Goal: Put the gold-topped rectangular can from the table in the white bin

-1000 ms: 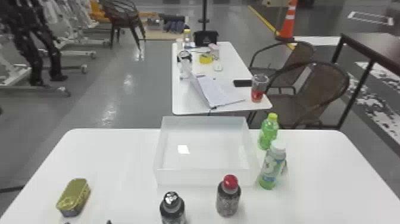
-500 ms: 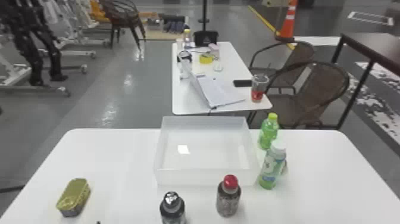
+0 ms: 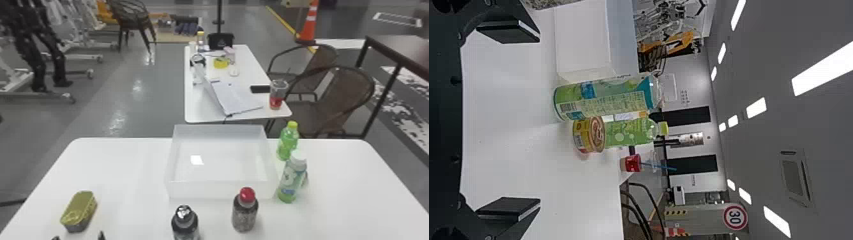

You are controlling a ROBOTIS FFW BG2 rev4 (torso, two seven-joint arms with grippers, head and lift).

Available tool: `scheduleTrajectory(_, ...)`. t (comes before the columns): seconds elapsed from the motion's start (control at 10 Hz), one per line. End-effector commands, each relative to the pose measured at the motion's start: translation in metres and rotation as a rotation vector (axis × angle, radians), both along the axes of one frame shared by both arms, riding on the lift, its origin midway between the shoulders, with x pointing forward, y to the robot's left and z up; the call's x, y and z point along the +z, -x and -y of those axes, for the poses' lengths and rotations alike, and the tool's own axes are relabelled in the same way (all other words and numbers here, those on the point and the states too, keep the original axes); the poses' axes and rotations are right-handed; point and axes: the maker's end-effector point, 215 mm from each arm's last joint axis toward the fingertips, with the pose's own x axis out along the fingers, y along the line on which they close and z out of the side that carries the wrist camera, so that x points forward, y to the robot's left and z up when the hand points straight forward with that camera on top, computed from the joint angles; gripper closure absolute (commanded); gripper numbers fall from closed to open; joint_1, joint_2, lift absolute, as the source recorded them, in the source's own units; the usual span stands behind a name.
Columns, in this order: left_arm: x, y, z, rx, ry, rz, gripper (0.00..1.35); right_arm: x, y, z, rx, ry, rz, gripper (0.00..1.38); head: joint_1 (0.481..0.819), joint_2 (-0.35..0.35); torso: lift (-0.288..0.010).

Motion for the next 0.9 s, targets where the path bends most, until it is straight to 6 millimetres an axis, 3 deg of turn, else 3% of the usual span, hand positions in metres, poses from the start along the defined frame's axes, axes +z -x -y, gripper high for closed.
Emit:
scheduleTrajectory(0.0, 0.0, -0.006, -0.012, 0.006, -0.031, -0.004, 0.17, 0.0, 0.0, 0.0, 0.0, -0.002, 0.0, 0.13, 0.549, 0.0, -0.1)
scheduleTrajectory(0.5, -0.003, -0.037, -0.025, -0.065, -0.016, 0.0, 0.18, 0.001, -0.002, 0.0, 0.0, -0.002, 0.003, 0.13, 0.549, 0.0, -0.1)
scheduleTrajectory(0.8, 0.0, -0.049, -0.053, -0.054, -0.042, -0.01, 0.17, 0.003, -0.005, -0.001, 0.001, -0.002, 0.008, 0.13, 0.549, 0.0, -0.1)
